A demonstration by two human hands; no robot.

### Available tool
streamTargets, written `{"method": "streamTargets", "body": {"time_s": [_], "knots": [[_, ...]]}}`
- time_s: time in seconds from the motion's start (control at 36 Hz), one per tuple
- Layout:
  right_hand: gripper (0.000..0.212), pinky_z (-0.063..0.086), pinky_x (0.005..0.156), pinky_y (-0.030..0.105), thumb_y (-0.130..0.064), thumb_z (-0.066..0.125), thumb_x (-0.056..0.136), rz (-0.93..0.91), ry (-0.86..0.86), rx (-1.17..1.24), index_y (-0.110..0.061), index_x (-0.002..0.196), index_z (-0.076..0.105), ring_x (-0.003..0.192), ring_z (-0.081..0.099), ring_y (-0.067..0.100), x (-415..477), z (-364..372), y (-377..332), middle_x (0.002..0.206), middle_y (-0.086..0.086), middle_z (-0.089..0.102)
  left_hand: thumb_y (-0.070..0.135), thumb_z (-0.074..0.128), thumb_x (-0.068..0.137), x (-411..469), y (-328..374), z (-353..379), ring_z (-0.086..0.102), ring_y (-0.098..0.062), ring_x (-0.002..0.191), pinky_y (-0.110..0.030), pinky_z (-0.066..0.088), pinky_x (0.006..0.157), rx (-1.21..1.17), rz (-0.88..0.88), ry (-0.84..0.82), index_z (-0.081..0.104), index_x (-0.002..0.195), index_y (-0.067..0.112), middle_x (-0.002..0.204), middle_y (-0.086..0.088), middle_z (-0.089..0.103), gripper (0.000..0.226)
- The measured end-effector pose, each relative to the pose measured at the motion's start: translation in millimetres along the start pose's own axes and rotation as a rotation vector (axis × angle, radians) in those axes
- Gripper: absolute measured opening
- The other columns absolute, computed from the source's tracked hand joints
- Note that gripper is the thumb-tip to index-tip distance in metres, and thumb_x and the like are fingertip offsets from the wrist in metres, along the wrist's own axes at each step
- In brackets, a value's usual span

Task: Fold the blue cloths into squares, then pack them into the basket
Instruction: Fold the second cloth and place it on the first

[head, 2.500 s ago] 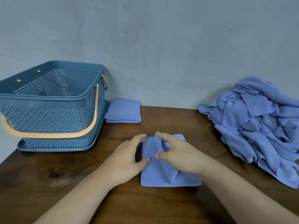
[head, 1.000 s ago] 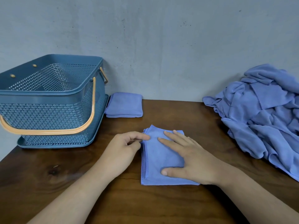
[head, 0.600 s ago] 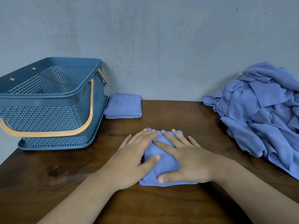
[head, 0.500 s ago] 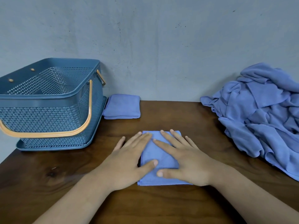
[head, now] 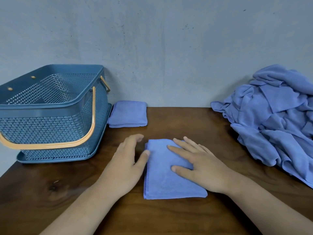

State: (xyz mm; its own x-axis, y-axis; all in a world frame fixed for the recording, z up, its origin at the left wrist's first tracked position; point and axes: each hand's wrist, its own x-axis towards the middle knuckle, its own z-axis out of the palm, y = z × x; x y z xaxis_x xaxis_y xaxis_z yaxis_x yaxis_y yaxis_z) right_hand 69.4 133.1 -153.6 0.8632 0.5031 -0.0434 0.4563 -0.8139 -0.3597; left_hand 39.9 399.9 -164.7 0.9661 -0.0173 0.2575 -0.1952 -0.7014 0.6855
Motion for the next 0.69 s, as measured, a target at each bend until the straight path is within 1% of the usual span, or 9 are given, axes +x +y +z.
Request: {"method": "streamTargets", "body": {"time_s": [0.06,0.17,0.31,0.36,0.42,0.47,0.53,0.64,0.69], "knots": [[0.080,-0.003,0.131,0.039,-0.092,0.040,0.087,0.021,-0.058,-0.023,-0.069,0.156,0.006,0.152,-0.025,-0.009,0.5,-2.2,-4.1,0.164,-0.043,-0.015,0.045,0.050,0.105,-0.5,3.8,1.5,0.039,0.007,0.137,-0.031,0.038,0.117,0.013,0.095,0.029,0.044,0.146,0.041,0.140,0.031,0.045,0.041],[0.103,-0.004,0.131,0.044,-0.105,0.040,0.070,0.069,-0.127,-0.044,-0.071,0.153,-0.008,0.156,-0.028,0.004,2.5,-3.7,-11.7,0.163,-0.040,-0.024,0.052,0.048,0.104,-6.3,15.8,6.8,0.033,0.005,0.147,-0.035,0.031,0.123,0.111,0.304,-0.120,0.048,0.146,0.041,0.148,0.032,0.044,0.043],[0.099,-0.003,0.131,0.041,-0.103,0.042,0.073,0.043,-0.044,0.041,-0.069,0.155,-0.001,0.155,-0.025,0.000,-4.6,1.5,-10.5,0.163,-0.041,-0.022,0.072,0.026,0.104,-11.2,12.8,12.0,-0.019,0.015,0.151,-0.038,0.000,0.132,0.357,0.127,-0.361,0.010,0.165,0.048,0.169,0.036,-0.006,0.067],[0.093,0.004,0.129,0.035,-0.098,0.044,0.078,0.081,0.088,0.123,-0.064,0.158,0.013,0.157,-0.014,-0.004,-6.1,2.2,-6.5,0.166,-0.040,-0.008,0.072,0.022,0.104,-12.0,16.1,11.2,-0.025,0.013,0.150,-0.039,-0.005,0.132,0.419,0.082,-0.392,-0.004,0.166,0.046,0.167,0.034,-0.019,0.072],[0.075,0.020,0.122,0.032,-0.088,0.044,0.088,0.201,0.286,0.177,-0.052,0.153,0.039,0.156,0.012,-0.001,-5.5,0.6,-1.5,0.164,-0.033,0.023,0.072,0.019,0.104,-13.0,19.1,11.5,-0.028,0.011,0.150,-0.039,-0.006,0.132,0.457,0.059,-0.392,-0.011,0.166,0.042,0.167,0.031,-0.027,0.075],[0.055,0.029,0.107,0.031,-0.080,0.041,0.093,0.336,0.381,0.096,-0.043,0.131,0.058,0.144,0.031,0.003,-4.4,-0.7,3.6,0.139,-0.030,0.046,0.073,0.018,0.104,-13.7,19.8,12.1,-0.031,0.009,0.150,-0.038,-0.007,0.132,0.472,0.047,-0.399,-0.016,0.165,0.040,0.166,0.027,-0.032,0.078],[0.046,0.026,0.101,0.030,-0.078,0.045,0.093,0.387,0.339,0.042,-0.042,0.115,0.062,0.139,0.032,0.002,-3.0,-0.2,5.5,0.124,-0.031,0.044,0.073,0.017,0.103,-14.0,19.7,12.2,-0.033,0.008,0.149,-0.038,-0.009,0.131,0.475,0.043,-0.412,-0.019,0.165,0.038,0.166,0.024,-0.034,0.079],[0.035,0.028,0.112,0.037,-0.072,0.059,0.091,0.386,0.319,0.191,-0.038,0.097,0.063,0.140,0.033,0.000,4.3,1.9,0.8,0.129,-0.030,0.051,0.074,0.019,0.103,-11.9,19.1,12.7,-0.033,0.006,0.150,-0.038,-0.010,0.131,0.450,0.029,-0.408,-0.018,0.165,0.039,0.167,0.021,-0.034,0.081],[0.027,0.040,0.111,0.040,-0.063,0.065,0.090,0.373,0.354,0.310,-0.036,0.094,0.062,0.125,0.049,-0.001,7.4,2.5,-0.9,0.116,-0.024,0.063,0.074,0.026,0.102,-11.4,17.8,12.6,-0.031,0.012,0.148,-0.035,-0.011,0.131,0.378,0.015,-0.390,-0.015,0.165,0.041,0.168,0.023,-0.030,0.082]]}}
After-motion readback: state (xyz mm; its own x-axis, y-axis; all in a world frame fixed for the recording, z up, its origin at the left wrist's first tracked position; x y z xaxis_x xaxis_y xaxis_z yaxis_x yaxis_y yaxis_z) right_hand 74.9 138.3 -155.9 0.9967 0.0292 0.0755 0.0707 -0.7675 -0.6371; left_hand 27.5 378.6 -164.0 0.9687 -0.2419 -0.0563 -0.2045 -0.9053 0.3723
